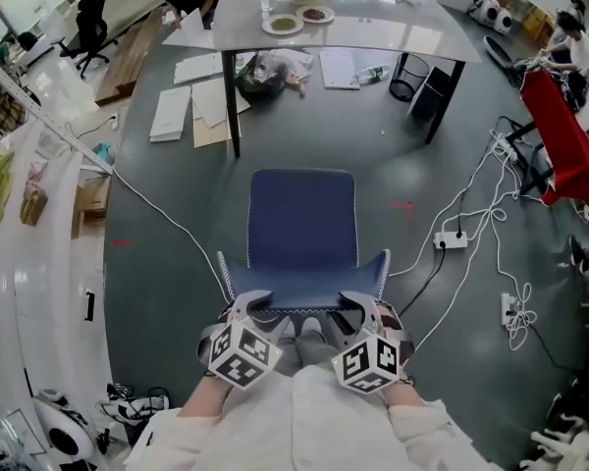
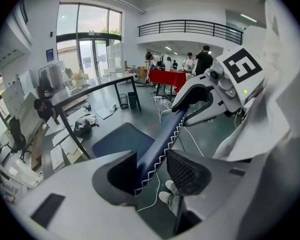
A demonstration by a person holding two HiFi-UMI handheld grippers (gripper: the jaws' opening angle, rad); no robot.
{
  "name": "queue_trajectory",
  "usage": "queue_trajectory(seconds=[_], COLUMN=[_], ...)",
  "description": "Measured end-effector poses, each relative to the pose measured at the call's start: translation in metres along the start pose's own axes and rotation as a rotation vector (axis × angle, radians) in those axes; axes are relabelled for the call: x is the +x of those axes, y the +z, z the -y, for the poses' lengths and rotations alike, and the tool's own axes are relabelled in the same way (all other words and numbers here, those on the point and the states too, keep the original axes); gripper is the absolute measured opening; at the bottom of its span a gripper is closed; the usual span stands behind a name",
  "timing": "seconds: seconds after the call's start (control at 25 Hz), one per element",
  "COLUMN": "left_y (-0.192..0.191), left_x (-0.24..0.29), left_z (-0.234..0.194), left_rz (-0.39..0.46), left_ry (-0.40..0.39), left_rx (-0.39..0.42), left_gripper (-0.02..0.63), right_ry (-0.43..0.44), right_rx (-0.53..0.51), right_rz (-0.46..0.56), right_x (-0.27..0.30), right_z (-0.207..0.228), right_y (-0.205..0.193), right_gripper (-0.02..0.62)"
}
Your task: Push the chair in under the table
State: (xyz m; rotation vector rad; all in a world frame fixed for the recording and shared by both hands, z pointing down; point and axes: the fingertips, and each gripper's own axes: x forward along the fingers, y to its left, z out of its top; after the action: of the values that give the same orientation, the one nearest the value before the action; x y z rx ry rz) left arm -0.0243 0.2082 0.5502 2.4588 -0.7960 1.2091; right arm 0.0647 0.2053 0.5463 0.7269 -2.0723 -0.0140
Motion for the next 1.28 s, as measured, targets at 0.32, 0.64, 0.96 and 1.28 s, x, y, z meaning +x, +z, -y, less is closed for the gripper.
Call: queue_trajectory(seconds=[0.32, 0.64, 0.96, 1.28], left_y=[0.017, 0.038, 0.055, 0.076], left_x=[0.014, 0.028, 0.040, 0.053], left_z=[-0.023, -0.044, -0.073, -0.113], left_rz=[0.008, 0.018, 0.019, 0.035], left_ry=[0.044, 0.104, 0.119, 0.130], left_rx=[-0.018, -0.053, -0.058, -0.051], left_gripper=[0.198, 0.204, 0.206, 0.206], right_ry=[0.002, -0.023, -0.044, -0.056], right_rx=[-0.033, -0.084, -0.107, -0.105], right_rz=[0.035, 0.077, 0.103, 0.109], right_x=[0.015, 0.027, 0.045, 0.069], right_z=[0.028, 0.060, 0.090, 0.130], right_y=[0.004, 0.008, 0.020, 0.036], right_gripper=[0.137, 0.137, 0.137, 0.138])
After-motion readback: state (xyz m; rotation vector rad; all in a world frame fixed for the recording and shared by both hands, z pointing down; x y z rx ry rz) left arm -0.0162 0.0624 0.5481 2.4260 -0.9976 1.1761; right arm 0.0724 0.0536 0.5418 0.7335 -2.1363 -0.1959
